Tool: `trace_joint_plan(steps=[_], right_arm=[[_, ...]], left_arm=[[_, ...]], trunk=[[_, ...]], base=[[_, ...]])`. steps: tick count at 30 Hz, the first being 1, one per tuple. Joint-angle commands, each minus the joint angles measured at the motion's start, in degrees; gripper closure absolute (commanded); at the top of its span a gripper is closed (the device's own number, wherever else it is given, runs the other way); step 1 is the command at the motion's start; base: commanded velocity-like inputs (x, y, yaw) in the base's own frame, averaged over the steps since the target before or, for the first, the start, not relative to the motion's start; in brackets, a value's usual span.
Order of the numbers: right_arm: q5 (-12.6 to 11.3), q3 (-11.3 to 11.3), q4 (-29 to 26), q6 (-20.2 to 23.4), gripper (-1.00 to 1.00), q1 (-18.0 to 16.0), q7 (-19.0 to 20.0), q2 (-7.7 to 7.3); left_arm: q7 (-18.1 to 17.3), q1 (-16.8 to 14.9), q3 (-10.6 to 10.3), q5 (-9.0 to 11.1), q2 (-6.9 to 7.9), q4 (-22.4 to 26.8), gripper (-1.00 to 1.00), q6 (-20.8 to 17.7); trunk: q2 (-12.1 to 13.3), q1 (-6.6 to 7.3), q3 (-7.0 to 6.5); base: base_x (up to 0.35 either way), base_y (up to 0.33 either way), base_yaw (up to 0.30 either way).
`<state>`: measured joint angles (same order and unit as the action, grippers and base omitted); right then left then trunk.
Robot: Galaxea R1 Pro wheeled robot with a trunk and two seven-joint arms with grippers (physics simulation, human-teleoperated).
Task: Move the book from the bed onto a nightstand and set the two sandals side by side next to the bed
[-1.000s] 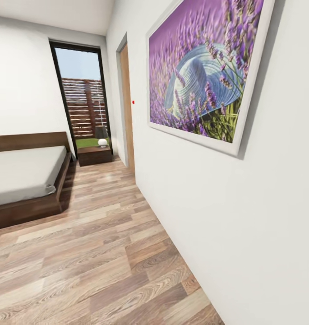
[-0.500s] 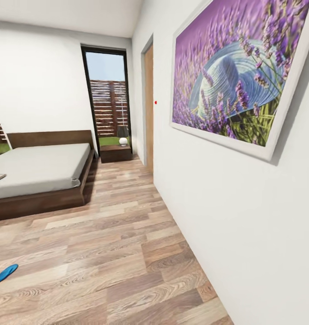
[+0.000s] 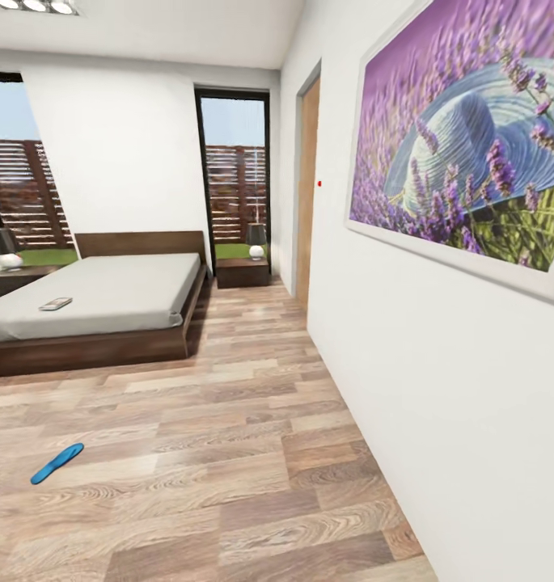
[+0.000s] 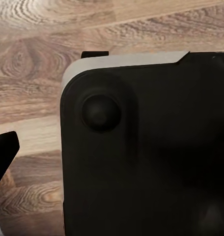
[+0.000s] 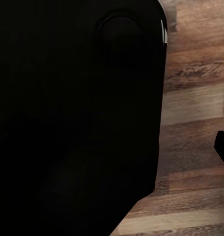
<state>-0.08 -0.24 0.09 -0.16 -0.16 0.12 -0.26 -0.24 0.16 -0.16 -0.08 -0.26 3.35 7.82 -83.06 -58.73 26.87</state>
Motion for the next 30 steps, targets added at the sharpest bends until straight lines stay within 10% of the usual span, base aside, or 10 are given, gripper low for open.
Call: trace_joint_plan(steps=[1,30], right_arm=[[-0.01,-0.02,0.02,-0.02,-1.0,-0.02,0.03,-0.01],[-0.01,0.09,0.05,-0.02,-1.0,-0.02,0.05,-0.01]], left_arm=[[-0.02,0.02,-0.01,-0.01,0.0,0.05,-1.0,0.09],[-0.02,0.02,-0.05,-0.01,0.0,0.03,-1.0,0.09]], trunk=[[-0.02,0.0,0.04],[-0.02,0.0,0.04]], base=[[0.0,0.0,0.294],[0.0,0.0,0.243]])
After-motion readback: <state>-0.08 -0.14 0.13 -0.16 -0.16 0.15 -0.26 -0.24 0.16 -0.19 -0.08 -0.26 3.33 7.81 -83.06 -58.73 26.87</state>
